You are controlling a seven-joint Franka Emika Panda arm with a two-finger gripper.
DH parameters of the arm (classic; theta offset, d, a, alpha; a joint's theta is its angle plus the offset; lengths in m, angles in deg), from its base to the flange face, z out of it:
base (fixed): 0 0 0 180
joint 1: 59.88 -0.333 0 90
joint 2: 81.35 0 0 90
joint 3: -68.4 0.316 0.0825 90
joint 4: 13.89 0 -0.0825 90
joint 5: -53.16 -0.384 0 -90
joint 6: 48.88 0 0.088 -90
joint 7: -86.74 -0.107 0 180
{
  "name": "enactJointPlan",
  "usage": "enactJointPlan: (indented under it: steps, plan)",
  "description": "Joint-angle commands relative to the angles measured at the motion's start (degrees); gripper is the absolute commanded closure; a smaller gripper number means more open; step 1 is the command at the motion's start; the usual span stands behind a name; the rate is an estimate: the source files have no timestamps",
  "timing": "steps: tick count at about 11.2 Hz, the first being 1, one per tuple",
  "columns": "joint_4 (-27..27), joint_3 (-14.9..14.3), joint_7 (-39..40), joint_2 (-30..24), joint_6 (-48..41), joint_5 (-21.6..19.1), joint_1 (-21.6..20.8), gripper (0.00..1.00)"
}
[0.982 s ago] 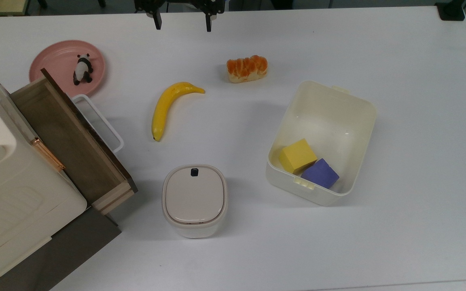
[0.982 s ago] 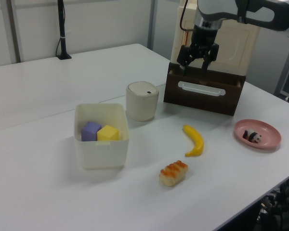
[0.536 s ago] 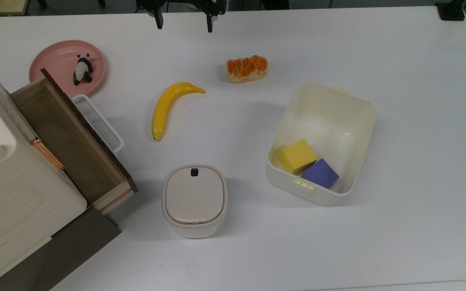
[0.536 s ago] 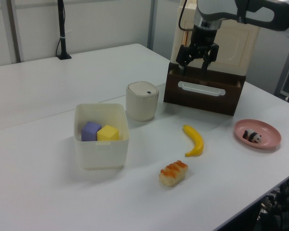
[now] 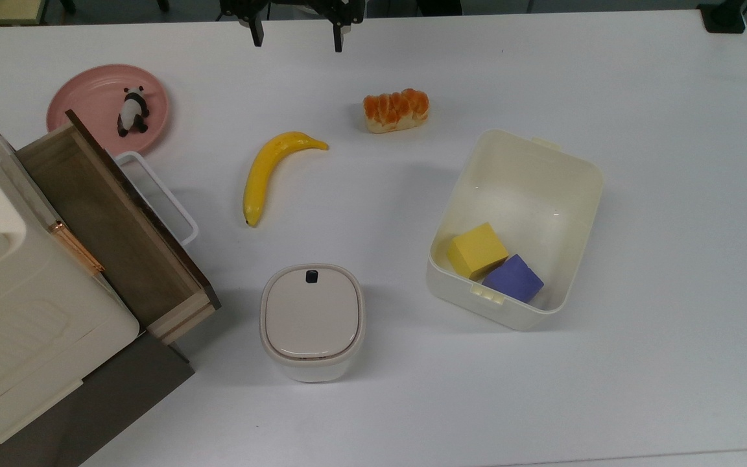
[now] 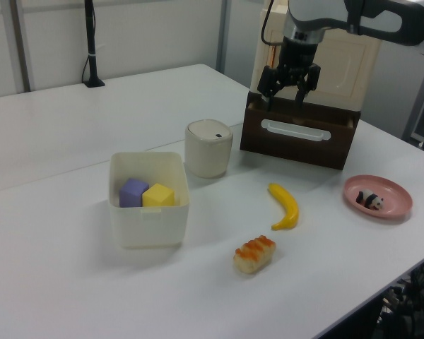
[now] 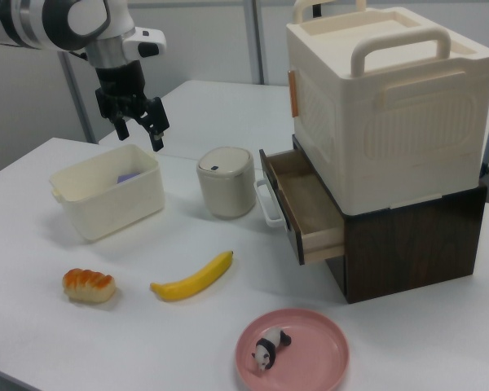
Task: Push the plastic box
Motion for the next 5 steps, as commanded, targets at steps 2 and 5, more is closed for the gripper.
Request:
enactJointPlan:
  steps: [2,5]
  plan:
    - [-0.48,-2.84,-0.98,-0.9,0.08,-0.95,-3.11,0.0]
    - [-0.48,-2.93,-0.98,-0.9,0.08,-1.21,-3.03,0.0]
